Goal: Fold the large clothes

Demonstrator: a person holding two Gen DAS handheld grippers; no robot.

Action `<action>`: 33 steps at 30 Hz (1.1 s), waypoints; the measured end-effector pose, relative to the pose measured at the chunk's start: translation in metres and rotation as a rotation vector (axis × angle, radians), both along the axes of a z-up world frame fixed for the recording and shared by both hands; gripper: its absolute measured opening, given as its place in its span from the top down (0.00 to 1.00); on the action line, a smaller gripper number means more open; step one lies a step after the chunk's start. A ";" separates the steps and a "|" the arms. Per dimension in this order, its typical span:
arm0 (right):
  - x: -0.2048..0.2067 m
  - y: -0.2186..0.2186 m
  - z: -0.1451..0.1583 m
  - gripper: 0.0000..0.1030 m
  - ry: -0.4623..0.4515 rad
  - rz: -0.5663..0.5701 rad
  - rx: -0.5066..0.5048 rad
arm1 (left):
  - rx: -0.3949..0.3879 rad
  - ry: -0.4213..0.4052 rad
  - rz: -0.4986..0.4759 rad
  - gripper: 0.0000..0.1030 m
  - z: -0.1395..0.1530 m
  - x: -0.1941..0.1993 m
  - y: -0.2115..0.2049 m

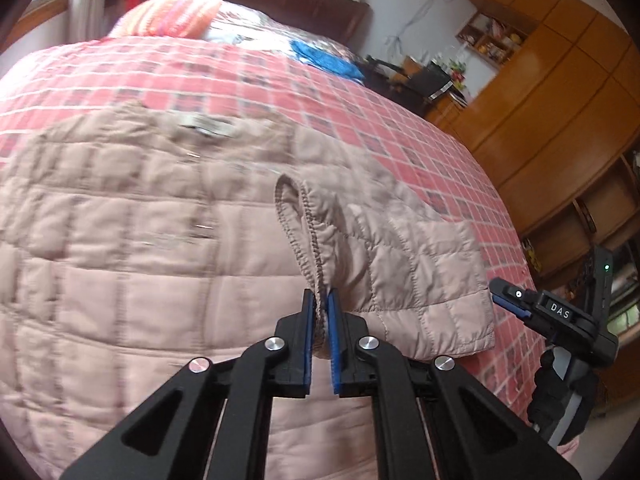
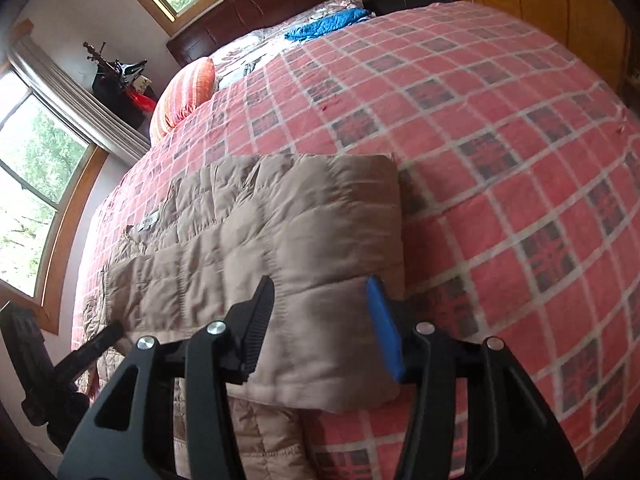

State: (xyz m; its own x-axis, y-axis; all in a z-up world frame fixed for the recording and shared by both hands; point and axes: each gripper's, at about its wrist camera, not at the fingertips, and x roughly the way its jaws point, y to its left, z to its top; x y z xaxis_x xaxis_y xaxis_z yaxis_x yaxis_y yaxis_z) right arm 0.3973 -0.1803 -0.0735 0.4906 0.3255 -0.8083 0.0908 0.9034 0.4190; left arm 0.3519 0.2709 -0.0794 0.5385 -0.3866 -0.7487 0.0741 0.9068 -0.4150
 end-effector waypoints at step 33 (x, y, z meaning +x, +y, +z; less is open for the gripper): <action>-0.013 0.073 -0.009 0.54 0.028 0.136 -0.220 | 0.236 0.027 0.238 0.78 -0.033 -0.017 0.128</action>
State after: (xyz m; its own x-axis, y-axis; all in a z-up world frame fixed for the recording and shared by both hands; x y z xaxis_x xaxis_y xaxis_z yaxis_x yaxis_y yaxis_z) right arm 0.3843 -0.1072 -0.0824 0.4308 0.2017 -0.8796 -0.0290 0.9773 0.2099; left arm 0.3346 0.3993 -0.1123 0.5716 -0.0666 -0.8178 -0.1596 0.9686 -0.1904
